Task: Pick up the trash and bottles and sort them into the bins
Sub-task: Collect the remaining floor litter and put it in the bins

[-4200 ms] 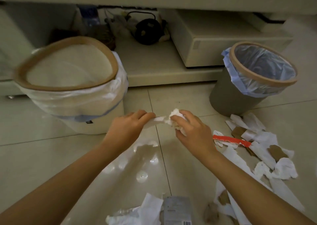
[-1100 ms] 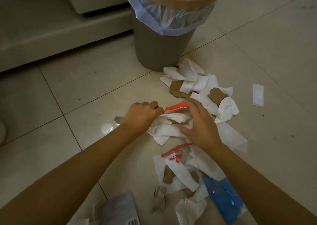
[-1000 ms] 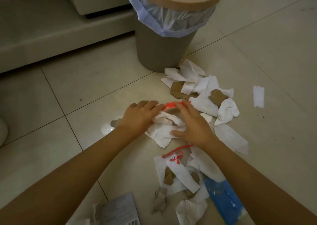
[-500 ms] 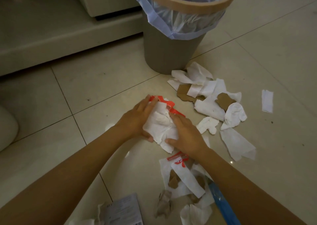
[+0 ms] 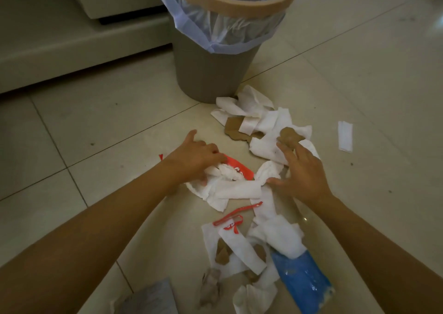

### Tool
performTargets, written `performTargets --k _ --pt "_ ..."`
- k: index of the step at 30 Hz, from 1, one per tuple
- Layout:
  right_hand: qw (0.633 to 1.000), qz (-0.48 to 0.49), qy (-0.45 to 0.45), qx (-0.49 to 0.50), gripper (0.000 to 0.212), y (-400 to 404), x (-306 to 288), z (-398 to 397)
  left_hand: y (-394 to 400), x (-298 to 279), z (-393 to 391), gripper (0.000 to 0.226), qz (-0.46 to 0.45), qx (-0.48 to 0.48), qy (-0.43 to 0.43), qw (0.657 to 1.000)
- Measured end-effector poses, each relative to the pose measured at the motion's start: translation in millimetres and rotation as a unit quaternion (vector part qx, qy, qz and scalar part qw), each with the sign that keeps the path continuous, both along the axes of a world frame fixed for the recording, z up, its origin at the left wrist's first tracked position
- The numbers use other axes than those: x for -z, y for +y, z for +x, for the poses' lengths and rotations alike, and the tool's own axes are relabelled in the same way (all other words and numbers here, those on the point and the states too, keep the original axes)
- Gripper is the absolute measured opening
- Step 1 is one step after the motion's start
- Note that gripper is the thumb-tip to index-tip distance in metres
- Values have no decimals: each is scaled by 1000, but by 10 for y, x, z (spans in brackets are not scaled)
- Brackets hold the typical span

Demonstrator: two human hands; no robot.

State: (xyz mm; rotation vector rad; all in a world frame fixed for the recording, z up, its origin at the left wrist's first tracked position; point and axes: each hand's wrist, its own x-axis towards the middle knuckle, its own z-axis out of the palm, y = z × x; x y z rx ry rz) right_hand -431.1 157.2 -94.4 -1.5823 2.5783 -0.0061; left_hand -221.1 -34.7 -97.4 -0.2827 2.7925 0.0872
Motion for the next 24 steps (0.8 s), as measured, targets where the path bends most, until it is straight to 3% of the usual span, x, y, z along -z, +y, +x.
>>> performTargets --k 2,5,10,15,18,22,24 --pt "999 33 36 -6 99 8 -11 -135 18 10 -24 53 -20 12 19 1000" --pt "995 69 70 -13 95 -11 -2 -211 55 33 -42 48 -40 24 26 999" --pt "996 82 41 9 82 -152 50 -240 104 67 -35 52 -68 38 61 995" --pt "997 61 -26 36 64 -296 172 -274 94 220 77 59 -82 68 183 977" --pt "999 32 -16 24 53 -358 202 -258 92 307 150 61 -56 75 244 965" --pt "997 9 35 73 63 -421 132 -272 85 356 250 67 -43 82 277 957" --pt "998 18 -27 62 61 -451 138 -323 80 356 284 69 -44 80 275 957"
